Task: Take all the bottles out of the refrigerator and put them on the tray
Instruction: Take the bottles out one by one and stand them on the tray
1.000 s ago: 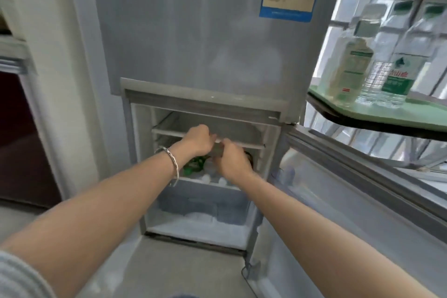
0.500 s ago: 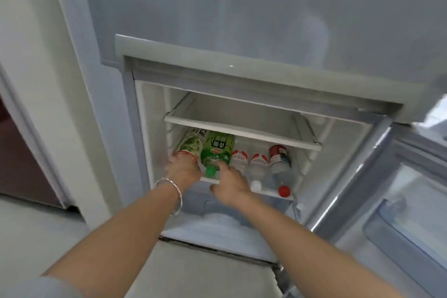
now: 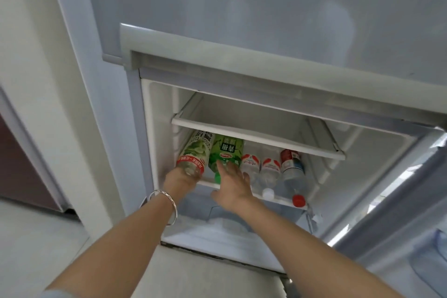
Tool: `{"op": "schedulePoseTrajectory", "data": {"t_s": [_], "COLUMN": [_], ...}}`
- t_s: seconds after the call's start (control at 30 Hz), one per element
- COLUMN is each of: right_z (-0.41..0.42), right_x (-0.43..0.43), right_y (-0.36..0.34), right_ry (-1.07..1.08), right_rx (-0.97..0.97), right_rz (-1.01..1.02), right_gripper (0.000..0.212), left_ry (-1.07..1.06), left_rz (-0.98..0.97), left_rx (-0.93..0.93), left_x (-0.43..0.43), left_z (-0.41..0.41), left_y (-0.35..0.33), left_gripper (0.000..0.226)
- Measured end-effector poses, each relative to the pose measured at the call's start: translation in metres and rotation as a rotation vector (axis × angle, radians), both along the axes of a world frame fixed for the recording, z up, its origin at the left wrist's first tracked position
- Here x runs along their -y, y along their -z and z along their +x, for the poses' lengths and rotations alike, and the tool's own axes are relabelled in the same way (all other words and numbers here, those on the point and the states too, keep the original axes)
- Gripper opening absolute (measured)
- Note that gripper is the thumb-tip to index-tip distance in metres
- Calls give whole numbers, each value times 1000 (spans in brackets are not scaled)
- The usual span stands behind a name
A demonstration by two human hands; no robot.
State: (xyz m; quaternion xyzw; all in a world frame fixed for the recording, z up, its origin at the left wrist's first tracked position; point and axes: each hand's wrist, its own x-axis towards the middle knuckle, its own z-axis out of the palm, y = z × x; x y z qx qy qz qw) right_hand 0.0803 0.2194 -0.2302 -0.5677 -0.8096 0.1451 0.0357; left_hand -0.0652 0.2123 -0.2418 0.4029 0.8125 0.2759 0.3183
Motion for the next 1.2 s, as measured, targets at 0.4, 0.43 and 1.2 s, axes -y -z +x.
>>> {"op": "schedulePoseTrajectory", "data": {"t_s": [0.4,0.43,1.2], "right_z": [29,33,210], "right_x": [53,57,210], "right_y": [-52,-55,-278], "right_ry": [22,17,-128], "right_rx": [1,7,-870], "right_rz": [-105,-122,-104], "right_gripper": [101,101,58], "left_ry": [156,164,298], "left_rz": [9,9,957], "left_rx": [-683,-730,-811], "left_x": [70,76,223], "left_z": [12,15,243], "left_y": [-111,-125,-393], "left_gripper": [28,34,41]}}
